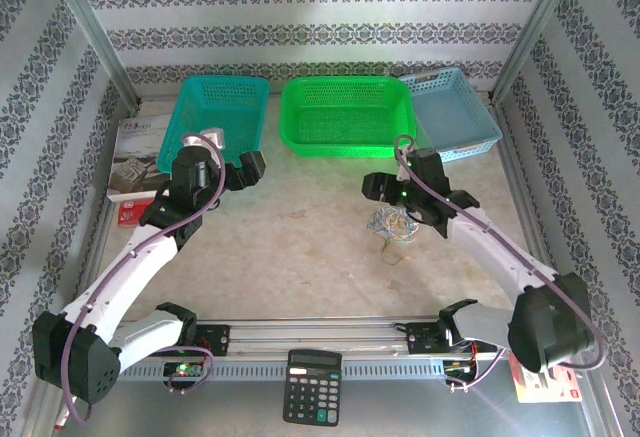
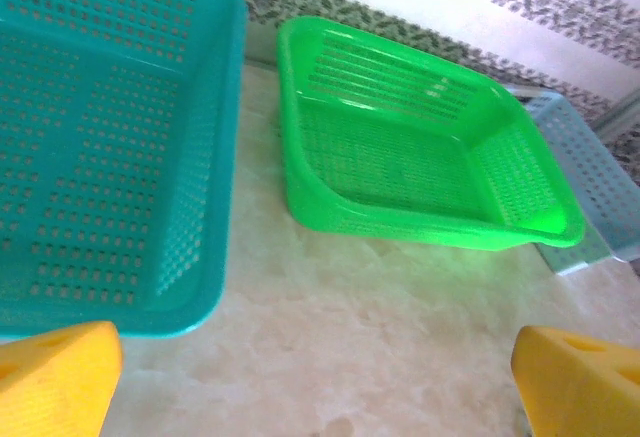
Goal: Untangle the cables
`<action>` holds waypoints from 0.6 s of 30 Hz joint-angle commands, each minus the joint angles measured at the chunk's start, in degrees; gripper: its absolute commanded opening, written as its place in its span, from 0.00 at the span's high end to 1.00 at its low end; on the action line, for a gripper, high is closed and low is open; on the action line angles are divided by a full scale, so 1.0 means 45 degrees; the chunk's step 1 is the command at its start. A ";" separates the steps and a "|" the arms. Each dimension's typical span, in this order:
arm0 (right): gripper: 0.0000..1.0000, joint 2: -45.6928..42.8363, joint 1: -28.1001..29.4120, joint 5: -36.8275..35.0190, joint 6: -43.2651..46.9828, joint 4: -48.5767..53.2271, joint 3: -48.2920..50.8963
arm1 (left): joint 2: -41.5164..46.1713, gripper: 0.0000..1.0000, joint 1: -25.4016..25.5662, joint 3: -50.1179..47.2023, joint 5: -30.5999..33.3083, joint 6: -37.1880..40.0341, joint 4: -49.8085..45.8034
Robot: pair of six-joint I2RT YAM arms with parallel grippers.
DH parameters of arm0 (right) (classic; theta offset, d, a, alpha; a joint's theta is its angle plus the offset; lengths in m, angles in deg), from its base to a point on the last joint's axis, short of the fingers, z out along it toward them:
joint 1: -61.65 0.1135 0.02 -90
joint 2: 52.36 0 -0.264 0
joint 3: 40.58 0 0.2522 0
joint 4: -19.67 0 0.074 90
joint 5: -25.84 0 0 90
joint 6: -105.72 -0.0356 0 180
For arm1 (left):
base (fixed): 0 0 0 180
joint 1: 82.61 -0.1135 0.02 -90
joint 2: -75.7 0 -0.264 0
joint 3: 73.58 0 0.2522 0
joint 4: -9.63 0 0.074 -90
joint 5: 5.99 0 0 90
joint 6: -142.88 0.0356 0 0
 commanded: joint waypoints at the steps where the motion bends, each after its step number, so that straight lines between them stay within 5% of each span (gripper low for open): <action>1: 0.29 -0.0952 0.0005 -0.0793 -0.0045 0.2079 0.0852 | 0.0250 0.00 0.0516 -0.0021 -0.0396 -0.0727 -0.0451; 18: 0.32 -0.4908 0.3139 -0.3983 -0.5280 0.4455 0.4662 | -0.1512 0.00 0.2591 0.0321 0.0231 -0.1075 0.0614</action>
